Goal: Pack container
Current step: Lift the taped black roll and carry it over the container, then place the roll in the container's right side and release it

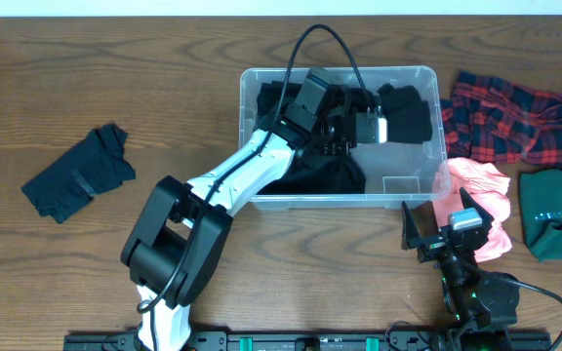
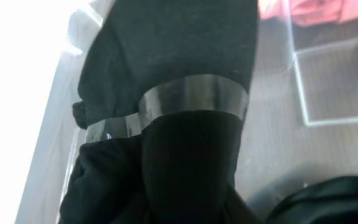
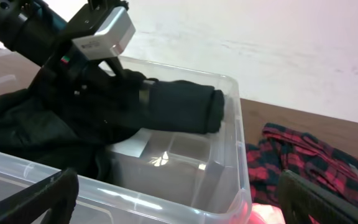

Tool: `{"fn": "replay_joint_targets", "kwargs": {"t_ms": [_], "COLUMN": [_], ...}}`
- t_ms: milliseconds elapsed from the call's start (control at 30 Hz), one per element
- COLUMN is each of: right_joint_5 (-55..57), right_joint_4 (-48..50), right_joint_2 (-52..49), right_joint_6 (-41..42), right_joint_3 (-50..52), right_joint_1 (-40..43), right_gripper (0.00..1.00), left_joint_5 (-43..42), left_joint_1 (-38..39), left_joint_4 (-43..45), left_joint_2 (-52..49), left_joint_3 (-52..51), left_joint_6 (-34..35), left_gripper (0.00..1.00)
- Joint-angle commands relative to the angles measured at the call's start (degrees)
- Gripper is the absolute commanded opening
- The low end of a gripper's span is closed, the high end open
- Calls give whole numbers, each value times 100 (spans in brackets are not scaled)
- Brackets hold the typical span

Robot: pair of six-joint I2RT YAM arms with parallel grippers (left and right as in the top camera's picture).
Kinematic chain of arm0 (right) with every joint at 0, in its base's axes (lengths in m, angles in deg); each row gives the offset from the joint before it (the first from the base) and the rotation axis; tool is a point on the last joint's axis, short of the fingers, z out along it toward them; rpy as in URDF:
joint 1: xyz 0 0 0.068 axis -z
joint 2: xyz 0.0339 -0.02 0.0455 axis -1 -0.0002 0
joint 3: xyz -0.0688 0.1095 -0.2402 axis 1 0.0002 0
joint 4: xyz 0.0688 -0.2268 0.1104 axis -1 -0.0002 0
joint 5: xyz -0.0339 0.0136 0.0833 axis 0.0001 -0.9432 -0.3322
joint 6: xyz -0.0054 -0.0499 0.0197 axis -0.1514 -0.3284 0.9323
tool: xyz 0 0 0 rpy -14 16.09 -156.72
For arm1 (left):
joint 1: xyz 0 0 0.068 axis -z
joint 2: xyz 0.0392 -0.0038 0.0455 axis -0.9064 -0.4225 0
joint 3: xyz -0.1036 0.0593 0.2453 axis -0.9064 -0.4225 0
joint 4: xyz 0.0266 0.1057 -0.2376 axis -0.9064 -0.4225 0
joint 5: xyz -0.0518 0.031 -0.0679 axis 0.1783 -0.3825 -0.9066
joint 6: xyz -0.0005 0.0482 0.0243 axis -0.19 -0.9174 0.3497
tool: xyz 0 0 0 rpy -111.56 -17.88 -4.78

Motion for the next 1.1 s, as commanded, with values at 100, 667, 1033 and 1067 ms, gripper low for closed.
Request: {"fn": "replay_joint_targets", "kwargs": {"t_ms": [100,667,1033,1067], "right_joint_5": [35,35,35,35], "right_joint_4": [-17,-17,-17,-17], "right_joint_2": [31,31,31,31], "right_joint_6": [-57,-55,-55,-55], "right_joint_3": [11,11,11,11], "right_joint_1": [59,59,59,59], "right_gripper": [99,99,99,99], "left_joint_5": [-61,409,407,404], "left_joint_1": [24,24,31,31], "left_joint_4": [66,584,-321,-503], "left_joint_2": [26,245,295,295], "left_joint_3": [48,50,48,48], "left_joint_6": [-46,997,1974,1974], "left_gripper": [69,89,33,33]}}
